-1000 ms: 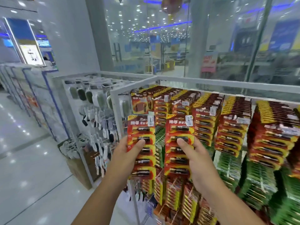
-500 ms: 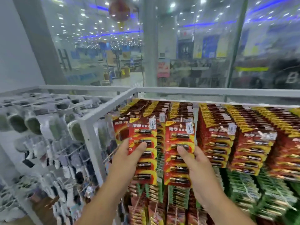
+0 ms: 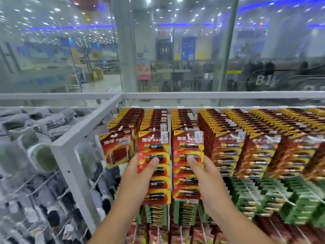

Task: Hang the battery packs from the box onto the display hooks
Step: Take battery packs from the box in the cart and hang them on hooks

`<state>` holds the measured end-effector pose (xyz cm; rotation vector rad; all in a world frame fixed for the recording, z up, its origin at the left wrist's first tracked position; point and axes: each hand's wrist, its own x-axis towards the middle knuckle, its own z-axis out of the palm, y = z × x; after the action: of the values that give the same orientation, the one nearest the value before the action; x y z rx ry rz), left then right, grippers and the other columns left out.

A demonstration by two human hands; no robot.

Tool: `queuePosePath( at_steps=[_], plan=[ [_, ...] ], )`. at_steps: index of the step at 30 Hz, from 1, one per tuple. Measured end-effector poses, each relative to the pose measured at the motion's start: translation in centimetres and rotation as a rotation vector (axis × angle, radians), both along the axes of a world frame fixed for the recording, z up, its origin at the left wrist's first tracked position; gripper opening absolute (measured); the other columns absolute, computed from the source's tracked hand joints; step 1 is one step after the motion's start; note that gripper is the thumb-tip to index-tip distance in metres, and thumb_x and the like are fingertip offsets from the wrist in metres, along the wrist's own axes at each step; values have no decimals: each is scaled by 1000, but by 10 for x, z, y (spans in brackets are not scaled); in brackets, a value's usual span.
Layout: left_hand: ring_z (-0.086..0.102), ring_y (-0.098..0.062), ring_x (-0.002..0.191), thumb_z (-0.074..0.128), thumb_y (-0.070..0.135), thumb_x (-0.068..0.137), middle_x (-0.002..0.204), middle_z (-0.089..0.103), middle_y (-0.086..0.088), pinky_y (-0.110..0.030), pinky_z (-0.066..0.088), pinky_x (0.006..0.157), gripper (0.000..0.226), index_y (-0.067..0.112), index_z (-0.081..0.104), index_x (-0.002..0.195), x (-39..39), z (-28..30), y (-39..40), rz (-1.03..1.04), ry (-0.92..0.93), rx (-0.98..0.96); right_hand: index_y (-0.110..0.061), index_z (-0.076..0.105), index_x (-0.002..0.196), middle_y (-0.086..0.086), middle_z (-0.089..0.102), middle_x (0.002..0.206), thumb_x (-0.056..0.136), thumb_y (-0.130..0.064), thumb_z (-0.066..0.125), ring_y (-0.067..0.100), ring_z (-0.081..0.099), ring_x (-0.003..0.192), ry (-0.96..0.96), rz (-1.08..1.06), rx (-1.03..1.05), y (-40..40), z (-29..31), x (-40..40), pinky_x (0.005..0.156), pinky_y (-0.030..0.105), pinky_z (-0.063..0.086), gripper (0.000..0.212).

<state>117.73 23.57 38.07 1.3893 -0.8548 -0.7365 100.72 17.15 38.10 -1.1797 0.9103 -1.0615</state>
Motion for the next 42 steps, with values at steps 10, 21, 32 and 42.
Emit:
queuePosePath(
  at_steps=[10, 21, 32, 42],
  plan=[
    [68, 2, 100, 68, 45, 97, 106, 73, 24, -23, 55, 80, 22, 43, 65, 119, 9, -3, -37, 93, -95, 2, -36, 60, 141, -14, 60, 144, 74, -83, 66, 16, 54, 136, 57, -169, -68, -34, -12, 21, 114, 51, 45, 82],
    [58, -18, 114, 67, 55, 93, 132, 54, 3, -34, 53, 97, 59, 21, 52, 138, 6, -18, -37, 330, -440, 18, -27, 67, 118, -9, 67, 113, 93, -62, 64, 14, 62, 107, 191, -327, -133, -44, -25, 33, 90, 36, 51, 43],
    [64, -16, 102, 61, 55, 96, 115, 58, 14, -37, 55, 84, 37, 31, 52, 123, 27, -30, -30, 267, -434, 73, -29, 52, 124, -14, 58, 113, 102, -47, 60, 3, 58, 104, 254, -364, -138, -32, -22, 43, 85, 24, 45, 30],
    [56, 9, 100, 62, 47, 99, 119, 58, 23, -14, 41, 74, 24, 37, 59, 121, 24, -48, 5, 16, -240, 81, -38, 44, 143, -15, 44, 146, 104, -41, 61, 3, 45, 130, 366, -343, -179, 16, -45, 24, 108, 23, 37, 42]
  ],
)
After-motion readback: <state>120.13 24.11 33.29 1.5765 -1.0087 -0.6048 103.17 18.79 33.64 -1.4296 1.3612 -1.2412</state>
